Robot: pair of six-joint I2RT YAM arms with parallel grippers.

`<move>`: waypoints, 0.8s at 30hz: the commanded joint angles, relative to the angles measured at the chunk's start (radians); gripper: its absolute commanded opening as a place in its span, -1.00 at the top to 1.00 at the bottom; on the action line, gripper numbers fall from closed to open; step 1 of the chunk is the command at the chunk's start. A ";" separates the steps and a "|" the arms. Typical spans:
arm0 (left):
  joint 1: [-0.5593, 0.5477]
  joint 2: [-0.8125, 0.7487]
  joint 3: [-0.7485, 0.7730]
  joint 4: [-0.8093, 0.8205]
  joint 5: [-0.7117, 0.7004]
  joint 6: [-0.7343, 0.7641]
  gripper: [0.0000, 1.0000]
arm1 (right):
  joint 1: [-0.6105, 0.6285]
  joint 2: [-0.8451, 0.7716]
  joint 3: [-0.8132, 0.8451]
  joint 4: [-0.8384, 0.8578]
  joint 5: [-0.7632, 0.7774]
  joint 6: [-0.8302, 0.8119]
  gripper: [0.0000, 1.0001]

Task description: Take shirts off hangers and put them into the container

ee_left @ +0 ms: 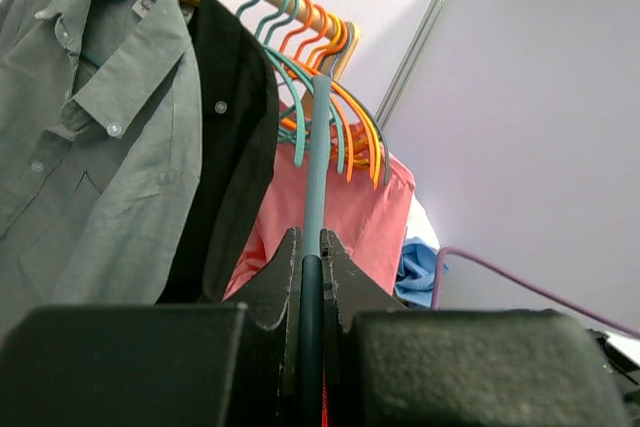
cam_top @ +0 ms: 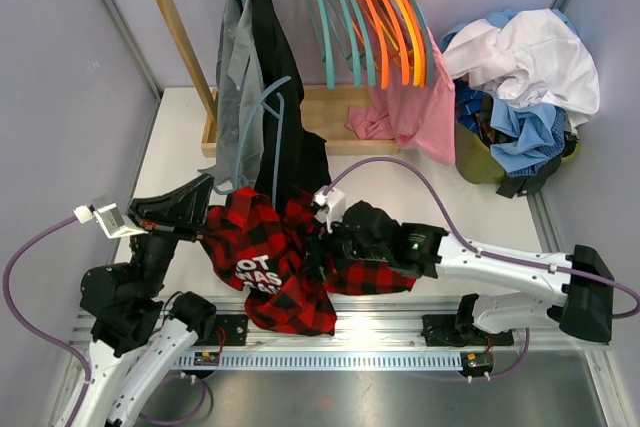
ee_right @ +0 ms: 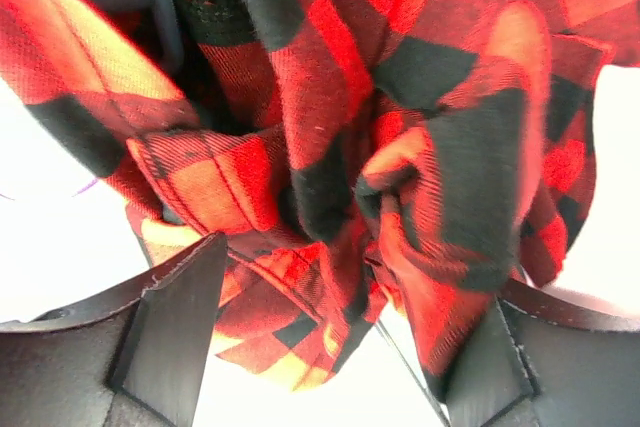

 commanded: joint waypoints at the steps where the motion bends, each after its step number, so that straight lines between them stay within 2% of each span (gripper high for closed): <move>1: -0.001 -0.010 0.079 -0.103 -0.014 -0.005 1.00 | 0.011 -0.088 0.069 -0.056 0.063 -0.040 -0.65; 6: -0.001 -0.026 0.096 -0.259 -0.008 -0.044 1.00 | 0.012 -0.180 0.120 -0.125 0.062 -0.074 -0.71; 9: -0.001 -0.018 0.091 -0.328 0.054 -0.072 1.00 | 0.017 -0.225 0.146 -0.128 -0.013 -0.098 -0.64; 13: -0.001 -0.027 0.044 -0.326 0.082 -0.093 1.00 | 0.024 -0.222 0.181 -0.112 -0.083 -0.115 -0.44; 15: -0.001 -0.026 0.022 -0.291 0.104 -0.116 1.00 | 0.026 -0.207 0.199 -0.106 -0.099 -0.123 -0.41; 24: -0.001 0.019 -0.005 -0.236 0.186 -0.184 1.00 | 0.035 -0.101 0.250 -0.052 -0.098 -0.152 -0.41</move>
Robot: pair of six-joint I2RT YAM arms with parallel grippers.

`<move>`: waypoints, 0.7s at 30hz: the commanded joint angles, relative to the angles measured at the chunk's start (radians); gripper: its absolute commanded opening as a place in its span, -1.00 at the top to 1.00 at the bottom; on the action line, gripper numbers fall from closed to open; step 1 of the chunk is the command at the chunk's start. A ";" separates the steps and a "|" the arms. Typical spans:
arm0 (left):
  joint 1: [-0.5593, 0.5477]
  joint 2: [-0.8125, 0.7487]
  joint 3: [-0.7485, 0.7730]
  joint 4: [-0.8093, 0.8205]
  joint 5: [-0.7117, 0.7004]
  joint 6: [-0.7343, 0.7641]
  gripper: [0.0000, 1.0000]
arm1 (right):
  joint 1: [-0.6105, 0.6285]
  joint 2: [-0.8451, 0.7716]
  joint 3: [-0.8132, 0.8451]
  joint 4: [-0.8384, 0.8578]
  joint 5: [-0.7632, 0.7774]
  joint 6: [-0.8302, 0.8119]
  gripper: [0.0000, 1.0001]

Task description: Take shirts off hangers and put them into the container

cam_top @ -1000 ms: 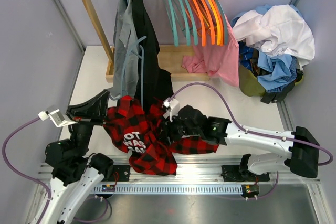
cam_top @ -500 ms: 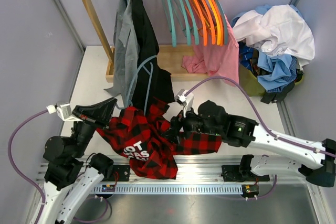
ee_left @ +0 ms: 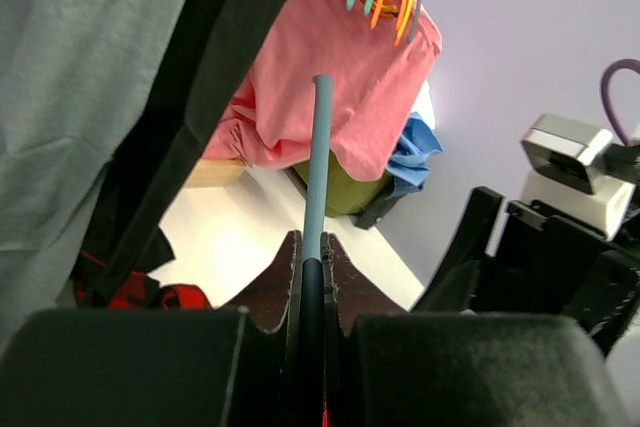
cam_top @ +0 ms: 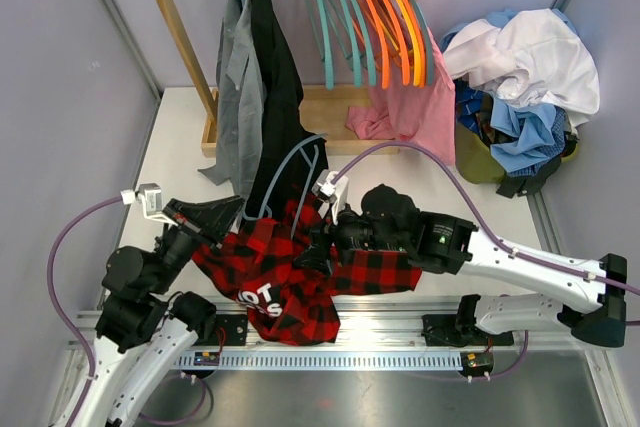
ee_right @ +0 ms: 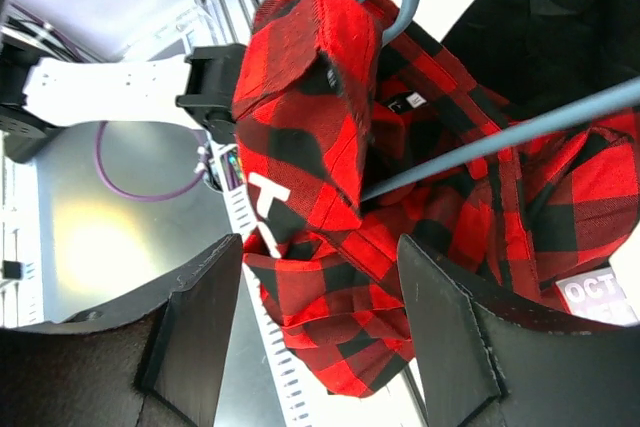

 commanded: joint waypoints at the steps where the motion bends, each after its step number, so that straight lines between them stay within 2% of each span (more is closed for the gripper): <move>1: -0.001 0.009 -0.006 0.094 0.063 -0.044 1.00 | 0.011 0.025 0.057 0.063 -0.015 -0.035 -0.41; 8: -0.001 0.015 -0.009 0.101 0.101 -0.076 1.00 | 0.011 0.103 0.098 0.094 -0.014 -0.047 -0.35; 11: -0.001 0.012 -0.014 0.107 0.116 -0.087 1.00 | 0.011 0.122 0.098 0.121 -0.015 -0.047 -0.21; 12: -0.001 0.012 -0.015 0.101 0.118 -0.087 1.00 | 0.012 0.126 0.100 0.126 -0.017 -0.047 -0.05; 13: -0.001 0.011 -0.015 0.096 0.115 -0.084 1.00 | 0.012 0.140 0.103 0.130 -0.021 -0.046 0.33; 14: -0.001 0.011 -0.015 0.091 0.113 -0.076 1.00 | 0.011 0.143 0.108 0.131 -0.021 -0.043 0.61; 15: -0.001 0.012 -0.017 0.088 0.107 -0.075 1.00 | 0.011 0.148 0.111 0.134 -0.021 -0.041 0.75; 18: -0.001 0.015 -0.024 0.111 0.121 -0.082 1.00 | 0.012 0.153 0.109 0.131 -0.012 -0.034 0.86; 19: -0.001 0.018 -0.026 0.117 0.124 -0.085 1.00 | 0.012 0.148 0.105 0.131 -0.009 -0.031 1.00; 21: -0.002 0.025 -0.029 0.131 0.125 -0.084 1.00 | 0.012 0.140 0.097 0.137 -0.020 -0.023 1.00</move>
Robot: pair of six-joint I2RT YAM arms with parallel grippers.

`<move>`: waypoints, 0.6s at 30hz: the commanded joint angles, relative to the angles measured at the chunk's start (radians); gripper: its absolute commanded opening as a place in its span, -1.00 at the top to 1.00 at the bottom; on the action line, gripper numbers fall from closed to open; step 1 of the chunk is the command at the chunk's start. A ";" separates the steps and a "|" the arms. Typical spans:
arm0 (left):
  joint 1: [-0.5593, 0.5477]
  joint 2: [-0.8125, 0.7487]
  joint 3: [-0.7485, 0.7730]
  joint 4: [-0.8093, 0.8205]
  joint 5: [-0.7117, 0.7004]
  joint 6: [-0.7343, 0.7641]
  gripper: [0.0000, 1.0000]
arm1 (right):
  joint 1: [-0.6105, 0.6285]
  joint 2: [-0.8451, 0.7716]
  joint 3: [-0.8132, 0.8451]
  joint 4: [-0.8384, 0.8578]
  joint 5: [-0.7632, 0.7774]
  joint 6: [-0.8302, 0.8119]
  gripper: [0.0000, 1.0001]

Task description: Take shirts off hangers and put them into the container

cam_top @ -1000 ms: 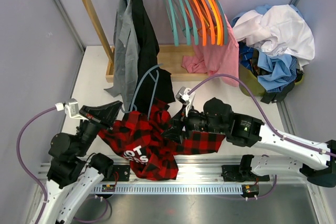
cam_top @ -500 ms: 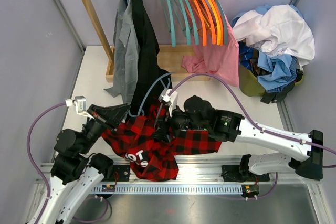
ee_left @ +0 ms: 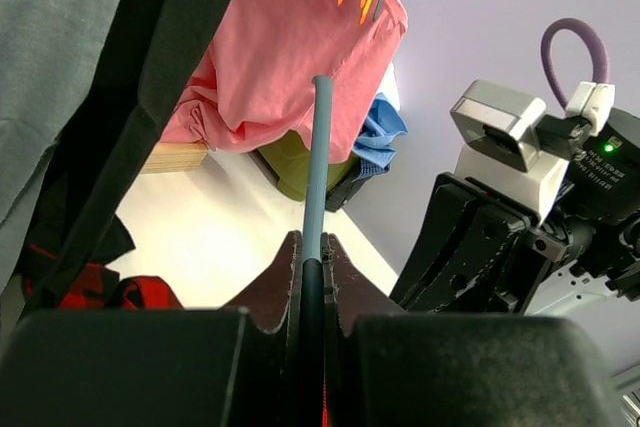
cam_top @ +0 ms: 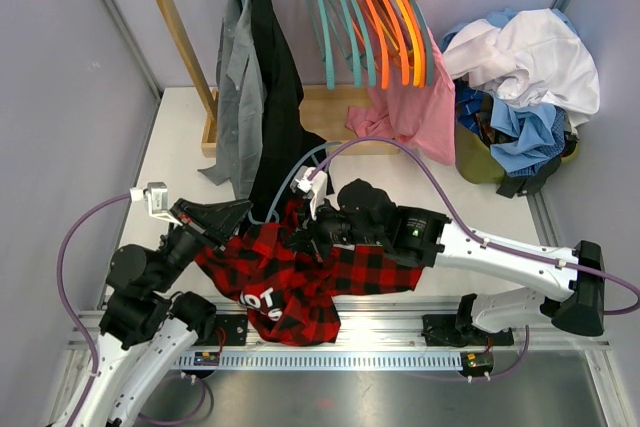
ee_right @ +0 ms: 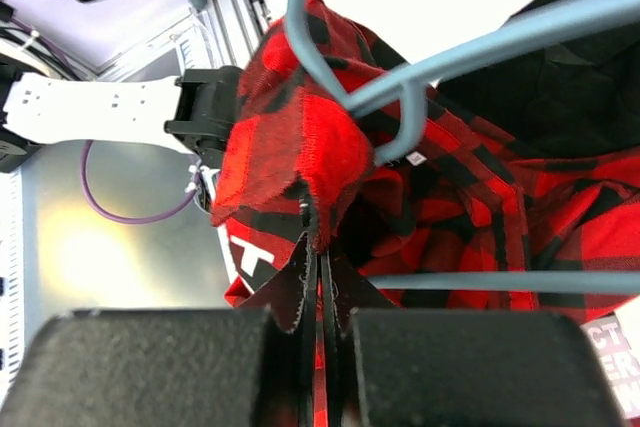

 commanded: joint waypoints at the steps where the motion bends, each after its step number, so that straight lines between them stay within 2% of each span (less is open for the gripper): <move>1: -0.001 0.029 -0.005 0.095 0.041 -0.026 1.00 | 0.010 -0.021 0.025 0.071 -0.027 0.006 1.00; 3: -0.002 0.039 -0.013 0.121 0.034 -0.023 1.00 | 0.010 -0.024 0.014 0.091 -0.125 0.003 1.00; 5: -0.001 0.056 -0.028 0.145 0.024 -0.020 1.00 | 0.017 -0.033 -0.024 0.182 -0.237 0.011 1.00; 6: -0.001 0.063 -0.034 0.174 0.012 -0.018 1.00 | 0.025 -0.029 -0.032 0.209 -0.338 0.019 1.00; 7: -0.001 0.071 -0.046 0.202 0.006 -0.017 1.00 | 0.040 -0.007 -0.036 0.280 -0.384 0.029 1.00; 9: -0.001 0.100 -0.051 0.260 -0.006 -0.018 1.00 | 0.062 0.031 -0.024 0.310 -0.473 0.057 1.00; 14: -0.001 0.155 -0.008 0.335 -0.043 0.009 1.00 | 0.161 0.189 0.068 0.263 -0.482 0.033 1.00; 18: -0.001 0.137 0.085 0.304 -0.144 0.083 1.00 | 0.212 0.234 0.103 0.146 -0.401 -0.006 1.00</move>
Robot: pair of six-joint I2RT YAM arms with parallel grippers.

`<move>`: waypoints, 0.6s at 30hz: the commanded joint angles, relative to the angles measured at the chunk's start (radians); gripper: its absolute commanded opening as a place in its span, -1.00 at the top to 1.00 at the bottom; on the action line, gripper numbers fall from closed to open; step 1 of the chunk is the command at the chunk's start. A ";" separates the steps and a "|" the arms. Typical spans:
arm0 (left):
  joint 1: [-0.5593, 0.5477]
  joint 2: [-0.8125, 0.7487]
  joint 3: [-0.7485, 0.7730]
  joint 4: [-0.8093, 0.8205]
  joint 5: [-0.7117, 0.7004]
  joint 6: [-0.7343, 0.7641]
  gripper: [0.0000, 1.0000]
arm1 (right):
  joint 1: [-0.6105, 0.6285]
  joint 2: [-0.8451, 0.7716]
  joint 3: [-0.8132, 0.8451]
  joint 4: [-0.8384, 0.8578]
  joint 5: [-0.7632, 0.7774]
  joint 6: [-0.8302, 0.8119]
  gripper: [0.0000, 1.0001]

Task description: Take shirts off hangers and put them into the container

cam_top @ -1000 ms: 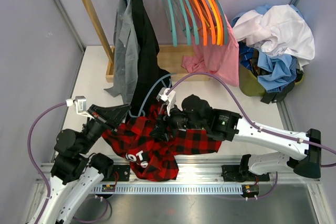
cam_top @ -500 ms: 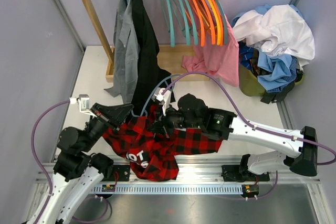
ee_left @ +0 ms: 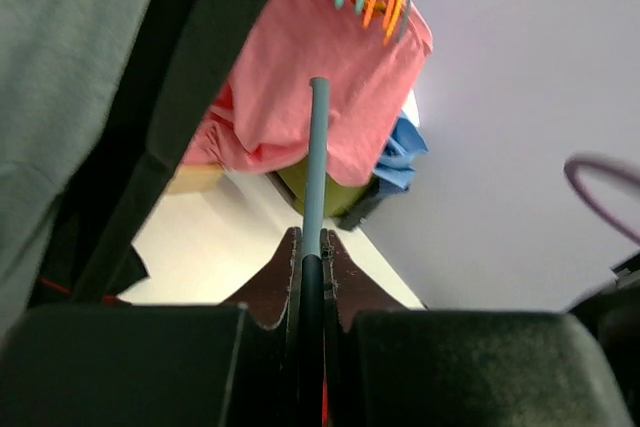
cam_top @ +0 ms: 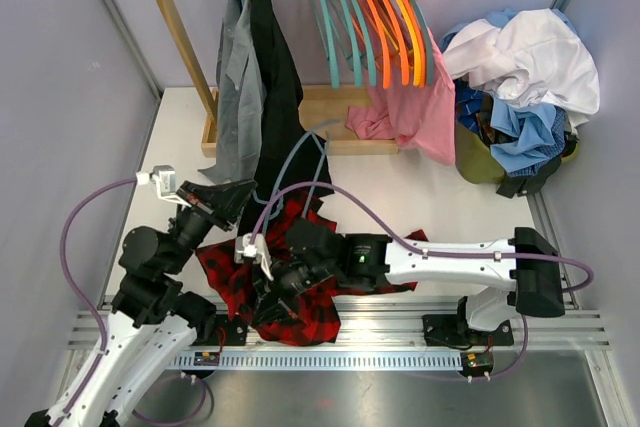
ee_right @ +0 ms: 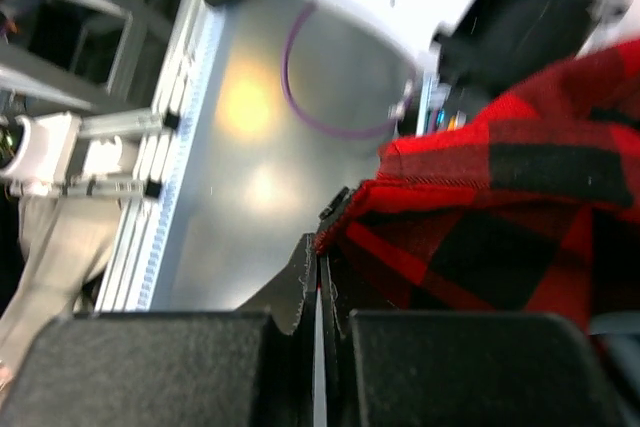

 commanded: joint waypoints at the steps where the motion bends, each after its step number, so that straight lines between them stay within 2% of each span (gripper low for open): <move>1: -0.001 -0.026 0.130 0.094 -0.121 0.078 1.00 | 0.037 0.001 0.059 -0.085 0.027 -0.033 1.00; 4: -0.001 -0.058 0.189 0.033 -0.217 0.161 1.00 | 0.045 -0.052 0.020 -0.136 0.105 -0.033 0.95; 5: -0.001 -0.070 0.197 0.022 -0.234 0.171 1.00 | 0.047 -0.074 0.011 -0.152 0.155 -0.031 0.30; 6: -0.001 -0.083 0.206 0.004 -0.260 0.181 1.00 | 0.045 -0.095 0.000 -0.175 0.188 -0.031 0.08; 8: -0.002 -0.130 0.214 -0.015 -0.283 0.210 1.00 | 0.047 -0.170 -0.027 -0.234 0.275 -0.027 -0.17; 9: -0.001 -0.145 0.225 -0.038 -0.292 0.220 1.00 | 0.047 -0.199 -0.036 -0.269 0.301 -0.027 -0.42; 13: -0.002 -0.199 0.274 -0.124 -0.274 0.294 1.00 | 0.048 -0.424 -0.069 -0.356 0.438 -0.037 -0.75; 15: -0.004 -0.224 0.288 -0.162 -0.191 0.309 1.00 | 0.047 -0.529 -0.064 -0.414 0.538 -0.044 -0.78; 17: -0.013 -0.192 0.337 -0.232 -0.049 0.352 1.00 | 0.047 -0.588 -0.055 -0.456 0.672 -0.060 -0.79; 18: -0.016 -0.163 0.367 -0.271 0.076 0.354 1.00 | 0.047 -0.612 -0.041 -0.494 0.711 -0.065 -0.82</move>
